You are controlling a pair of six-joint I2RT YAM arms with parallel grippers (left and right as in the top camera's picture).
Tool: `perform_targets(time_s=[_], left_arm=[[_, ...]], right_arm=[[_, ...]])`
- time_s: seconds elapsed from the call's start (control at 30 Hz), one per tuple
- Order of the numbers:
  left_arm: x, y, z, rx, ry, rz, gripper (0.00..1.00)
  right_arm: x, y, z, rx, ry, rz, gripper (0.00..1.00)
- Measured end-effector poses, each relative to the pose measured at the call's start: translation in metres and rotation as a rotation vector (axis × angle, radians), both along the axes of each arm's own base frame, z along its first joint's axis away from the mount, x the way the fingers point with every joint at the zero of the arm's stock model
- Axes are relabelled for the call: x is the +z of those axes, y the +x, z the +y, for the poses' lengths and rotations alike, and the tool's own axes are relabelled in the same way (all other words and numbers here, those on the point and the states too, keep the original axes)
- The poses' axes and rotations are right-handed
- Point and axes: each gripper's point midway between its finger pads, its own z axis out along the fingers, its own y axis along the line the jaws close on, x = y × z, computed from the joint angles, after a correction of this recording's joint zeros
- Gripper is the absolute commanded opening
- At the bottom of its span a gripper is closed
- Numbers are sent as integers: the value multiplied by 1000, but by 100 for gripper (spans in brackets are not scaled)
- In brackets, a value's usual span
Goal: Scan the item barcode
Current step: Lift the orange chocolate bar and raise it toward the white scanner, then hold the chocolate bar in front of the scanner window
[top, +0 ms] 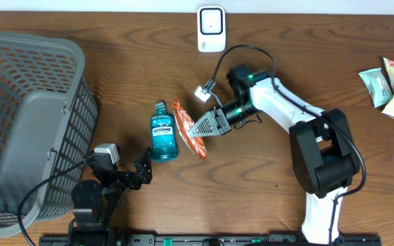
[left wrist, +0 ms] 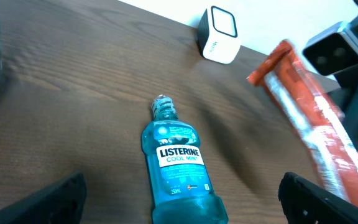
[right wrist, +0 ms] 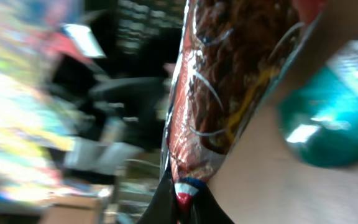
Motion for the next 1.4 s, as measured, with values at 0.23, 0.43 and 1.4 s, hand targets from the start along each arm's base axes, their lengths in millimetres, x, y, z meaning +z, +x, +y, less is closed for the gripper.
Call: perform_targets(time_s=[0.23, 0.43, 1.4], left_arm=[[0, 0, 0, 0, 0, 0, 98], [0, 0, 0, 0, 0, 0, 98], [0, 0, 0, 0, 0, 0, 98]], right_arm=[[-10, 61, -1, -88, -266, -245, 1], [1, 141, -25, -313, -586, -501, 1], [8, 379, -38, -1004, -705, -943, 1]])
